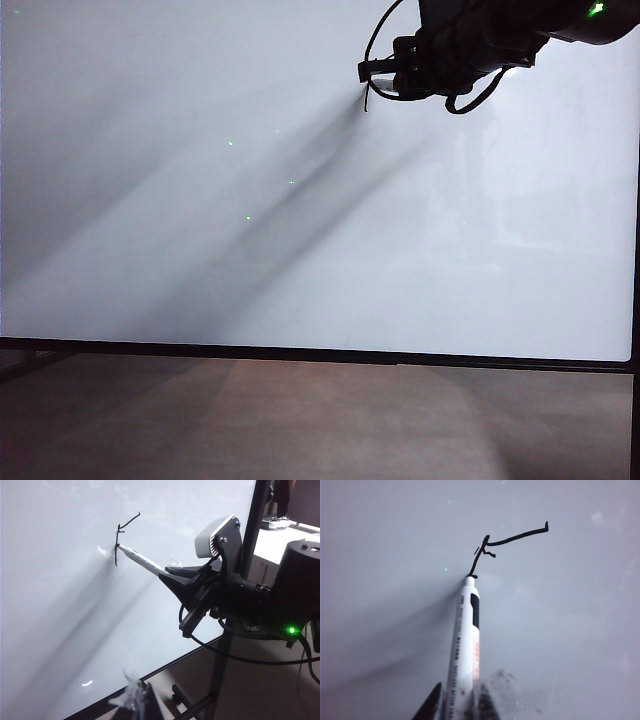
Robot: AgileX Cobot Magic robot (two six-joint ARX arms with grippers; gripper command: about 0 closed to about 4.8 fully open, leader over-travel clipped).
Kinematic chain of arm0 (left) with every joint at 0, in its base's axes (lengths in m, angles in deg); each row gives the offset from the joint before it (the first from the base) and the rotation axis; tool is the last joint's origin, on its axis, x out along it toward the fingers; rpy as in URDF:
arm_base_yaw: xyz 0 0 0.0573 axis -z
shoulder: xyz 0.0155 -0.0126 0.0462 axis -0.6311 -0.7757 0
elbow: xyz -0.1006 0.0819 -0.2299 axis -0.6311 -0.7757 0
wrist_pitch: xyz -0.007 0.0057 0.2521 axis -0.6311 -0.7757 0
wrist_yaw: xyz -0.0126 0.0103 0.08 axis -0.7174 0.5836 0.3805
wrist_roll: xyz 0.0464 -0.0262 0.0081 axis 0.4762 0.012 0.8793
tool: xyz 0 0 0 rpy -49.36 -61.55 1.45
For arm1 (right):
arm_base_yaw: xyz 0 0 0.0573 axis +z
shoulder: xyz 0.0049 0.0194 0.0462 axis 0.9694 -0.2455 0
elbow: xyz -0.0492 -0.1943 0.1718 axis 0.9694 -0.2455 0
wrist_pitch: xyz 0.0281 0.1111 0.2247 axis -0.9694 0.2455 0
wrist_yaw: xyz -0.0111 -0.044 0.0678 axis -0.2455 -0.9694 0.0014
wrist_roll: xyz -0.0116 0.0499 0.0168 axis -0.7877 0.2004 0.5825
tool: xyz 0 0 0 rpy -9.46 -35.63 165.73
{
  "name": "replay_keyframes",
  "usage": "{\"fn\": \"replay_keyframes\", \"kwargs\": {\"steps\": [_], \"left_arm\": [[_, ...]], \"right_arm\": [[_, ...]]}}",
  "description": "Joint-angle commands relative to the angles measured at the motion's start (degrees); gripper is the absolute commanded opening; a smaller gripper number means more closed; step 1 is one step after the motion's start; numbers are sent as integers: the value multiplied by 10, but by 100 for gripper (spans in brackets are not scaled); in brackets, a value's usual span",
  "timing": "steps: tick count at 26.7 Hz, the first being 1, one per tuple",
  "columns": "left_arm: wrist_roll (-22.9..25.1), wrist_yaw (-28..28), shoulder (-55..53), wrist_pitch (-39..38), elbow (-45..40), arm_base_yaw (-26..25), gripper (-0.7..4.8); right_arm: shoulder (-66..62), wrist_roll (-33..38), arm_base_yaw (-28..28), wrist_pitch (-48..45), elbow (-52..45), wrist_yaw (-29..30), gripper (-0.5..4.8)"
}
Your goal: Reach to the right to find the marker pen, pick it up, and write the number 6 on the whiteboard.
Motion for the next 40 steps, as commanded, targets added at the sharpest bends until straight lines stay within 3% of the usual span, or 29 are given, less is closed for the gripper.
{"fn": "replay_keyframes", "kwargs": {"steps": [1,17,32,40], "left_arm": [[0,0,1,9,3,1,-7],[0,0,1,12,3,1,-7],[0,0,1,12,3,1,-7],[0,0,1,13,3,1,-7]], "right_arm": [[0,-1,-1,-12,3,-1,-1],[23,1,0,38,3,-108,-1],[31,1,0,66,3,-157,-1],[32,1,0,77,3,-153,-1]]}}
